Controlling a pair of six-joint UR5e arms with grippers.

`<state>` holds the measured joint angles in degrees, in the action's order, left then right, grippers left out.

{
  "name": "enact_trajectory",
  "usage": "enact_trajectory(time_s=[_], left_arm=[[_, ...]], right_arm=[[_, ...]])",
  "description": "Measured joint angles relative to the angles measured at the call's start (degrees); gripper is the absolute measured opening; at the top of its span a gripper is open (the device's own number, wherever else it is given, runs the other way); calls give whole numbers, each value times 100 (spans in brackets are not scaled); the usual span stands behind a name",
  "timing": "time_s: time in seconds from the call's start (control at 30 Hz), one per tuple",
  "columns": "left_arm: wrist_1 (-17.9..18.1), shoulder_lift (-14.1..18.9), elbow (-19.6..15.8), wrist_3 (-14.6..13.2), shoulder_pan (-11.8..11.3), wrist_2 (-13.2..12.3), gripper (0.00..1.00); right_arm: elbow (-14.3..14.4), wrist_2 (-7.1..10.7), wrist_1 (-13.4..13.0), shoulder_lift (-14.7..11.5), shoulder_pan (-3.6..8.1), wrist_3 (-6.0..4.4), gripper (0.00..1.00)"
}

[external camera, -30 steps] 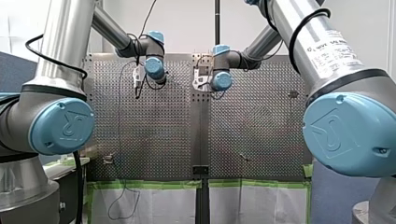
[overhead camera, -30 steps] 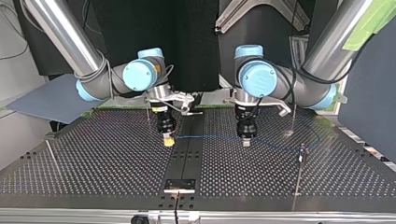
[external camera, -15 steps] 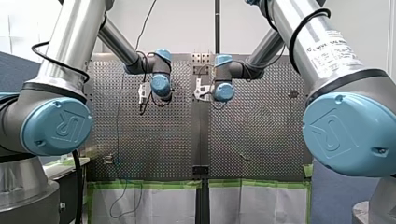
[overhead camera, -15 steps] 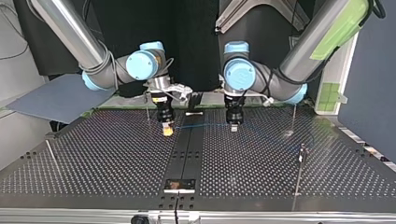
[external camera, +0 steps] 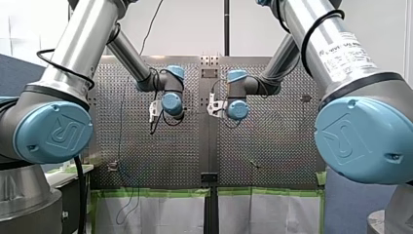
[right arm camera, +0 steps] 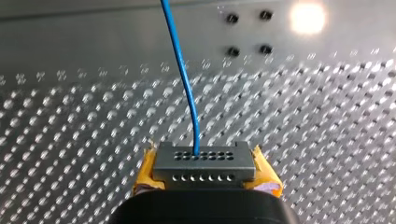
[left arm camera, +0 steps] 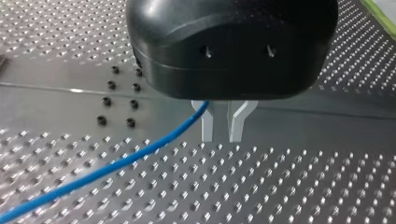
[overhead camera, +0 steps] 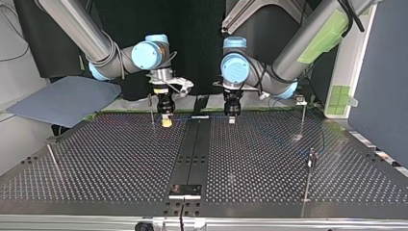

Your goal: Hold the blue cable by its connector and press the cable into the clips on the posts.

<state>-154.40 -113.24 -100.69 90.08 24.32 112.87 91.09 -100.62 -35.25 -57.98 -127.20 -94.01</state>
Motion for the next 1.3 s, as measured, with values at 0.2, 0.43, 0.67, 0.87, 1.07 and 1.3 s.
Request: enact_trajectory(time_s=[0.2, 0.43, 0.67, 0.87, 1.07, 1.3], left_arm=[[285, -210, -95, 57, 182, 32, 21], [659, -249, -349, 158, 329, 175, 24], [1068, -426, -499, 137, 434, 207, 29], [1372, -747, -509, 86, 516, 226, 29], [1558, -1067, -509, 98, 595, 238, 31], [1765, -1424, -502, 44, 689, 243, 31]], right_arm=[[333, -201, -333, 7, 61, -5, 0], [712, -439, -712, 107, 78, 71, 0], [1109, -540, -1109, 468, 40, 33, 0], [1468, -651, -1467, 826, 62, -110, 0], [1814, -876, -1813, 1172, 181, -51, 0], [2223, -1014, -2223, 1581, 332, 22, 0]])
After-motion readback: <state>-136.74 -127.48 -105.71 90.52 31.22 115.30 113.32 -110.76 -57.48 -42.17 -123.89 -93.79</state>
